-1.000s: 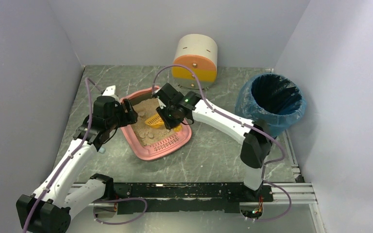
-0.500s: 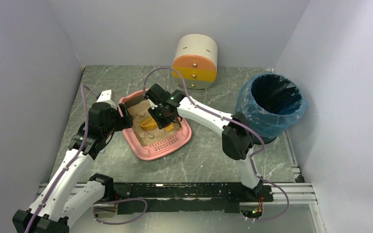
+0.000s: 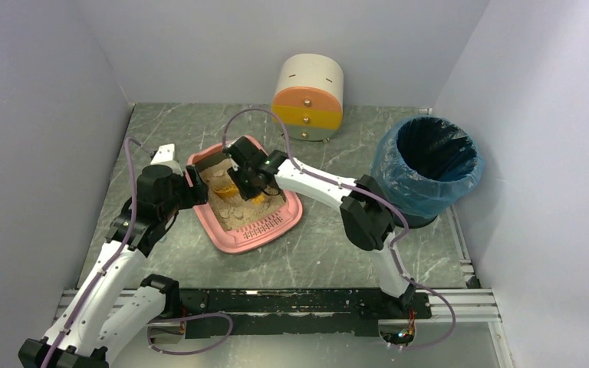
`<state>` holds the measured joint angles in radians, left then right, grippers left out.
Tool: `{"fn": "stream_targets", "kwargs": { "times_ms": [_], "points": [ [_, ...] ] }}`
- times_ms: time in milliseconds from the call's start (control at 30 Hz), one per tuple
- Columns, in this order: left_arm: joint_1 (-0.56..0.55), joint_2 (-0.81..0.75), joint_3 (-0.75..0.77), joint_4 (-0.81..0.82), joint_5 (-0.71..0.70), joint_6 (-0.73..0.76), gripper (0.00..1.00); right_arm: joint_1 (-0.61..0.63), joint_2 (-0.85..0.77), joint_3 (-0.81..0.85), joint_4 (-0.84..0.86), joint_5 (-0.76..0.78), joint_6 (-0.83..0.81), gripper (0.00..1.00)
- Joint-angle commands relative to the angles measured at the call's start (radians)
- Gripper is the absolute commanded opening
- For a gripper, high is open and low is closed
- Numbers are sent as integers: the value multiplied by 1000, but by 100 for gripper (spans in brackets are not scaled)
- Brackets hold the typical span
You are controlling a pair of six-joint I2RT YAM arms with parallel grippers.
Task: Clean the litter box
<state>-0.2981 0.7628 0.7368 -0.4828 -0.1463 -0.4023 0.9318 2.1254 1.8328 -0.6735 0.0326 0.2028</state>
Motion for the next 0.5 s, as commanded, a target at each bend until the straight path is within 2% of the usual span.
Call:
{"fn": "stream_targets", "kwargs": {
  "times_ms": [0, 333, 467],
  "points": [
    [2, 2, 2, 16, 0, 21, 71, 1, -11, -102, 244, 36, 7, 0],
    [2, 9, 9, 6, 1, 19, 72, 1, -92, -355, 578, 76, -30, 0],
    [2, 1, 7, 6, 0, 17, 72, 1, -112, -421, 648, 70, -45, 0]
  ]
}}
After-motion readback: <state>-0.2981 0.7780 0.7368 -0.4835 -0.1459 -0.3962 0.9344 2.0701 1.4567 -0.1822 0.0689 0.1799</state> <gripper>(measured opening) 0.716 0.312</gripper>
